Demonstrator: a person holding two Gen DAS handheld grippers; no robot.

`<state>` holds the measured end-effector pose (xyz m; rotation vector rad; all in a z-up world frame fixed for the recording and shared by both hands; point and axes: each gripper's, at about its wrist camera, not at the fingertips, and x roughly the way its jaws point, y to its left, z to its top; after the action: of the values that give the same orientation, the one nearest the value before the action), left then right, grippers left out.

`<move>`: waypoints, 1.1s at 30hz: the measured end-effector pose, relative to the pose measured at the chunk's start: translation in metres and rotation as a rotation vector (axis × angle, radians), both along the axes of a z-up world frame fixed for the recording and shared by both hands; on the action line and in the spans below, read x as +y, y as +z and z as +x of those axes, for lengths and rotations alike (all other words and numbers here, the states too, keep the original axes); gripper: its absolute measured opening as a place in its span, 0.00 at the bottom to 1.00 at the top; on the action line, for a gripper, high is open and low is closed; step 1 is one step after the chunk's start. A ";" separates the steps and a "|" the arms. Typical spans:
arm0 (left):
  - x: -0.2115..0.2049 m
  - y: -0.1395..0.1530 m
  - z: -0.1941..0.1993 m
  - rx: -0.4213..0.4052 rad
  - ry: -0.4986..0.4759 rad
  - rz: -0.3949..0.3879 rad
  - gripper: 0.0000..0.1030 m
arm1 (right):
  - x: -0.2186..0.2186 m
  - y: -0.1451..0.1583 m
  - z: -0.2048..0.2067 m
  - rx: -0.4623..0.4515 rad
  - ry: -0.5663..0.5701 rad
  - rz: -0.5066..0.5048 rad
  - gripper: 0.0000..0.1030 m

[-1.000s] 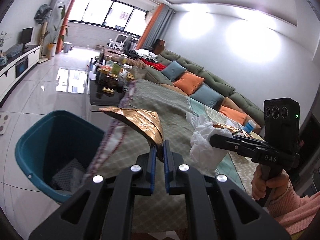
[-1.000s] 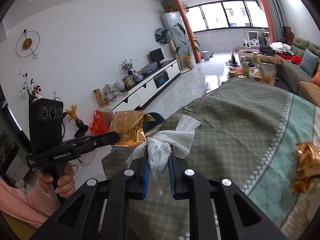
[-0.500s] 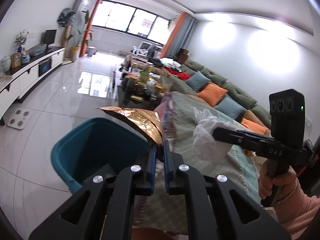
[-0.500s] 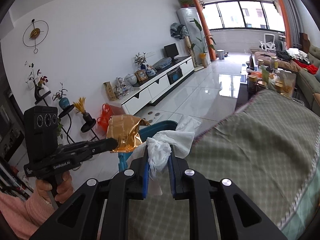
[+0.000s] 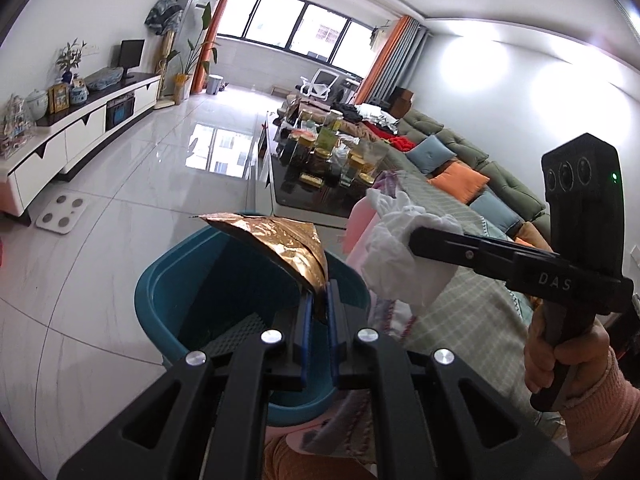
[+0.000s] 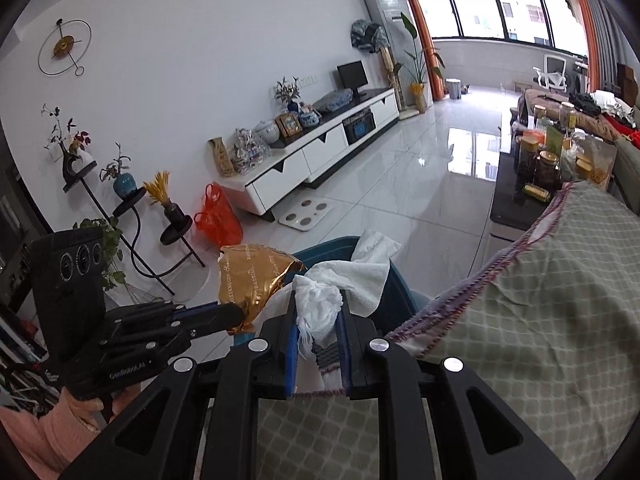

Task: Collect trash
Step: 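Carry the gold foil to the teal bin and release it while the right gripper drops the tissue in, then move both open tools away from the bin toward the bed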

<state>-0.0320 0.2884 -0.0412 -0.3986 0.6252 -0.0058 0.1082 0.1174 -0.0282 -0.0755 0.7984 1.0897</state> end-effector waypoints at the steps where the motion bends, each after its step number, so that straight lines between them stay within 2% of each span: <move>1: 0.002 -0.002 0.000 0.007 0.005 0.000 0.08 | 0.002 -0.002 0.000 0.002 0.000 -0.007 0.16; 10: 0.015 -0.022 0.009 0.058 0.032 -0.020 0.09 | 0.034 -0.019 0.006 0.042 0.022 -0.083 0.19; 13: 0.017 -0.026 0.014 0.073 0.040 -0.031 0.09 | 0.037 -0.025 0.009 0.065 0.021 -0.093 0.23; 16: 0.019 -0.029 0.015 0.084 0.050 -0.037 0.09 | 0.038 -0.027 0.009 0.077 0.016 -0.096 0.31; 19: 0.022 -0.031 0.018 0.093 0.055 -0.045 0.20 | 0.036 -0.026 0.008 0.072 0.009 -0.092 0.38; 21: 0.024 -0.034 0.017 0.096 0.064 -0.041 0.22 | 0.035 -0.026 0.009 0.073 0.003 -0.091 0.43; 28: 0.024 -0.032 0.015 0.090 0.068 -0.038 0.25 | 0.022 -0.021 0.008 0.076 -0.011 -0.060 0.43; 33: 0.012 -0.016 0.009 0.043 0.045 0.004 0.36 | 0.003 -0.014 0.003 0.059 -0.020 -0.029 0.43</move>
<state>-0.0231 0.3005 -0.0574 -0.4092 0.6580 0.0473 0.1109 0.1206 -0.0417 -0.0601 0.8666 1.0654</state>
